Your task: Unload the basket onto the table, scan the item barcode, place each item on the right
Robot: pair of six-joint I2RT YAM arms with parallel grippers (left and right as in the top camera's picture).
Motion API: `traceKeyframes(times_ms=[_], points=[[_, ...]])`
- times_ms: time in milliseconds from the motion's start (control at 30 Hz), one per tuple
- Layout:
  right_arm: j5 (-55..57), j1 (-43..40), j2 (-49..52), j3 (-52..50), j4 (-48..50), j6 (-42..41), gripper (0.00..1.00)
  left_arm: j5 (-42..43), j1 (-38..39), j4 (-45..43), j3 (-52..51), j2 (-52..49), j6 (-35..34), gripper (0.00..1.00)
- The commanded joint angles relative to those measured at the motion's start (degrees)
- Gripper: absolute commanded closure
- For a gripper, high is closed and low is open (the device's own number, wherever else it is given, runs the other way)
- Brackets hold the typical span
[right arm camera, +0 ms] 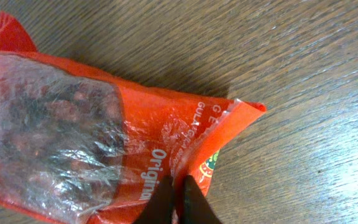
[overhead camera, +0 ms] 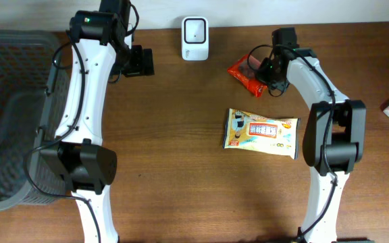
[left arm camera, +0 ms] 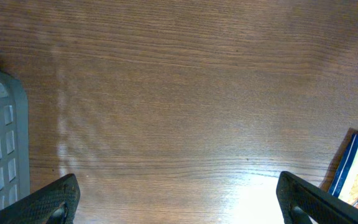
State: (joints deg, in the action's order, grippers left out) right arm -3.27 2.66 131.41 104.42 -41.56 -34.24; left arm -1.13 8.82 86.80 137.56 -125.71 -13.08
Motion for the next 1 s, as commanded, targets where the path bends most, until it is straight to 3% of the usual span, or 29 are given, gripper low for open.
traceKeyframes(times_ms=[0, 133, 200, 267, 300, 333, 367, 400, 467, 600, 633, 700, 900, 967], points=[[0.39, -1.05, 0.26, 0.15, -0.22, 2.51, 0.96, -0.35, -0.35, 0.00, 0.04, 0.35, -0.15, 0.01], [3.06, -4.66, -15.10, 0.17, -3.23, 6.54, 0.96, -0.35, -0.35, 0.00, 0.04, 0.35, -0.15, 0.01], [13.77, -2.45, -26.38, 0.15, -8.41, 9.05, 0.96, -0.35, -0.35, 0.00, 0.04, 0.35, -0.15, 0.01], [13.18, -1.20, -29.05, 0.15, -10.73, 10.45, 0.91, -0.35, -0.35, 0.00, 0.04, 0.35, -0.15, 0.01], [9.38, -1.20, -27.76, -0.35, -11.63, 10.43, 0.46, -0.35, -0.35, 0.00, 0.04, 0.35, -0.15, 0.01], [6.86, -1.20, -26.51, -0.83, -11.52, 10.19, 0.11, -0.35, -0.37, -0.02, 0.04, 0.35, -0.15, 0.01], [-1.03, -1.09, -22.62, -1.95, -8.94, 10.86, 0.01, -0.35, -0.35, 0.00, 0.04, 0.35, -0.15, 0.01], [-7.48, -0.55, -18.88, -2.01, -5.90, 15.65, 0.05, -0.35, -0.35, 0.00, 0.04, 0.35, -0.15, 0.01], [-8.63, 0.76, -11.37, -2.01, 0.94, 14.16, 0.11, -0.35, -0.35, 0.00, 0.04, 0.35, -0.15, 0.01], [-5.22, 1.46, -0.68, -2.01, 16.92, 14.12, 0.12, -0.35, -0.35, 0.00, 0.04, 0.35, -0.15, 0.01], [-1.92, 1.46, 0.59, -2.03, 16.11, 14.34, 0.13, -0.35, -0.35, 0.00, 0.04, 0.35, -0.15, 0.01], [-0.48, 1.46, 1.22, -2.25, 11.54, 17.35, 0.32, -0.35, -0.35, 0.00, 0.04, 0.35, -0.15, 0.01], [3.78, 1.46, -2.40, -2.19, -12.81, 17.79, 0.32, -0.35, -0.35, 0.00, 0.04, 0.35, -0.15, 0.01], [3.78, 1.46, -7.37, -1.97, -18.12, 21.94, 0.31, -0.35, -0.35, -0.02, 0.04, 0.35, -0.15, 0.01]])
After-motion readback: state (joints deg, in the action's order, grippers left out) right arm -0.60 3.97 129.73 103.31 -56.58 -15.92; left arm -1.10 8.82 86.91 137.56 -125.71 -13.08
